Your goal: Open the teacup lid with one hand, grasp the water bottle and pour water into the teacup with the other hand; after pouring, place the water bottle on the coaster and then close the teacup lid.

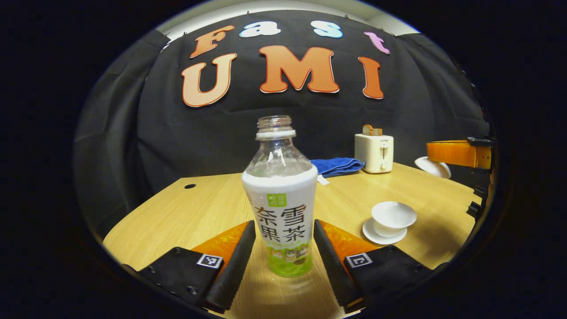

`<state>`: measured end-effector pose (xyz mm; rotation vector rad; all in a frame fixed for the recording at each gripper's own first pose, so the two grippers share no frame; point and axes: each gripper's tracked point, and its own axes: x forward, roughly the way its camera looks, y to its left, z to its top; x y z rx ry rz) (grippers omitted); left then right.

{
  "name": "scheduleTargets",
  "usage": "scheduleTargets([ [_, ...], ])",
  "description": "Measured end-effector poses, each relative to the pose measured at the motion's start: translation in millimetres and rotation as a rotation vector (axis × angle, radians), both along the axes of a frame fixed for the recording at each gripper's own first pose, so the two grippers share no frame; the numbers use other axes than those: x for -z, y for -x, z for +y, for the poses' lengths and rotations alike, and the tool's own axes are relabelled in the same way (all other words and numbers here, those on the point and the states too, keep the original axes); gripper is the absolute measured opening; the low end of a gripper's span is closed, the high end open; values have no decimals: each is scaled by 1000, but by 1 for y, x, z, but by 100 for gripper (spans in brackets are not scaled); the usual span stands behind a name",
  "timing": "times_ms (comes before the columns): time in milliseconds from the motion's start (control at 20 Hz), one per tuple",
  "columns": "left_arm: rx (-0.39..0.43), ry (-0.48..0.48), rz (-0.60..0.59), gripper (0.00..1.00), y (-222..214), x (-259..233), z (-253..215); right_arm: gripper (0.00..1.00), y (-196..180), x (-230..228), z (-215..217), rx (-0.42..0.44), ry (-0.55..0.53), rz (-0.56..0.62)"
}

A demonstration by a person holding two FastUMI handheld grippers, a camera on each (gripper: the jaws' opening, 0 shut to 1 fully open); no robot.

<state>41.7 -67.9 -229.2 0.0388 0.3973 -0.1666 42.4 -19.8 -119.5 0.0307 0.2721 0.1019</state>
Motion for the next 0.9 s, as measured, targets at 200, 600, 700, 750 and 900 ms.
scheduleTargets([
  [200,-20,31,7,71,-1,3,3,20,5,1,-9,25,-4,0],
  [600,-8,-263,-42,70,-13,-5,23,20,20,-5,-23,47,-16,-14],
  [700,4,-360,-52,70,-16,-4,26,20,23,-5,-31,62,-8,-15],
  [750,11,-430,-63,71,-19,-6,27,20,25,-5,-37,76,-6,-17],
  [900,67,-597,-111,70,-19,-8,22,20,30,-6,-48,94,-10,-20],
])
